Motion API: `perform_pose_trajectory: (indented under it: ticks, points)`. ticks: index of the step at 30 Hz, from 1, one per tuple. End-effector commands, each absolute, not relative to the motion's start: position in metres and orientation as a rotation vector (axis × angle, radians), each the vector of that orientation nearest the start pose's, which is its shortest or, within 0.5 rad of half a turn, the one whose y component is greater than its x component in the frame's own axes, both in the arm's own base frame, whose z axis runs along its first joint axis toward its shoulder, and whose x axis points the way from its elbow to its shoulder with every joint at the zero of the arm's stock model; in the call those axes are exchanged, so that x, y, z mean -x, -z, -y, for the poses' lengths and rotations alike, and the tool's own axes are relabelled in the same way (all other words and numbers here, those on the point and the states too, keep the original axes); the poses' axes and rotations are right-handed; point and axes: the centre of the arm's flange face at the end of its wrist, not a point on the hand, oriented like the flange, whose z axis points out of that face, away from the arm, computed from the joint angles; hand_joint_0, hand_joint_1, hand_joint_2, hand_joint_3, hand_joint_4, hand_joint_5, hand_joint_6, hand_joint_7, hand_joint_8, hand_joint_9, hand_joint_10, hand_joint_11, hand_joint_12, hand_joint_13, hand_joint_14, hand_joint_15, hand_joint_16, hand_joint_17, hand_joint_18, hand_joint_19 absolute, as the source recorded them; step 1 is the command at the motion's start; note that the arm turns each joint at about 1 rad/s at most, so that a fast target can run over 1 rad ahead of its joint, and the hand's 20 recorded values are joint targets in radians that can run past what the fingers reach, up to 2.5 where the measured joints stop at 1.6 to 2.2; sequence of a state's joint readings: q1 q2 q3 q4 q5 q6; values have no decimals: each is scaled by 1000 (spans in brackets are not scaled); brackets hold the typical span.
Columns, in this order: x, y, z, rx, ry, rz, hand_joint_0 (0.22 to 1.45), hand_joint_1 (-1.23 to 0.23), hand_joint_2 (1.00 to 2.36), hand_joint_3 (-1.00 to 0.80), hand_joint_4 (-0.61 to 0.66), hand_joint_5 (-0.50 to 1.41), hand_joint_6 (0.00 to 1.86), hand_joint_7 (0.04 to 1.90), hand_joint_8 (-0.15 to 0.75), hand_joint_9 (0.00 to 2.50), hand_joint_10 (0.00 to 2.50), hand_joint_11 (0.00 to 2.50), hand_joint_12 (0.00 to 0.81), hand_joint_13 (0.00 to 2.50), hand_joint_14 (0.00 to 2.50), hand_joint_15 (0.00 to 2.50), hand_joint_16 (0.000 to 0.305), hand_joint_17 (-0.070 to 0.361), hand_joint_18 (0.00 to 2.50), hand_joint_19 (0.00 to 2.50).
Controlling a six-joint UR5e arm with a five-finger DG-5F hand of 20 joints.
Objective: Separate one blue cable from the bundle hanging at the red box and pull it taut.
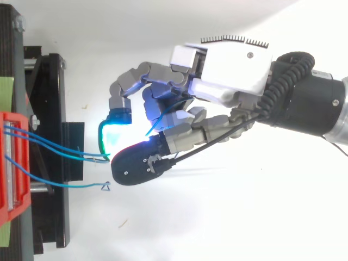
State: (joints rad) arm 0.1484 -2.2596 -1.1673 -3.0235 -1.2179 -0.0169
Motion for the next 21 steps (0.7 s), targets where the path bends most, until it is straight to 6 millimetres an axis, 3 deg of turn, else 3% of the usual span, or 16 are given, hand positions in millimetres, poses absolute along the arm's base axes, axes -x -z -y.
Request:
perform_pose_trajectory:
  ticks: [1, 21]
  points:
    - [-739, -267, 59, -1372, -936, -1199, 709, -822, 1014, 27, -109, -186, 937, 1254, 319, 558, 2500, 1704, 366, 917, 2500, 1744, 45, 102, 1236, 931]
    - [-739, -266, 60, -1373, -934, -1199, 712, -825, 1011, 50, -113, -183, 941, 1234, 317, 564, 2500, 1659, 375, 931, 2500, 1679, 45, 102, 1248, 915]
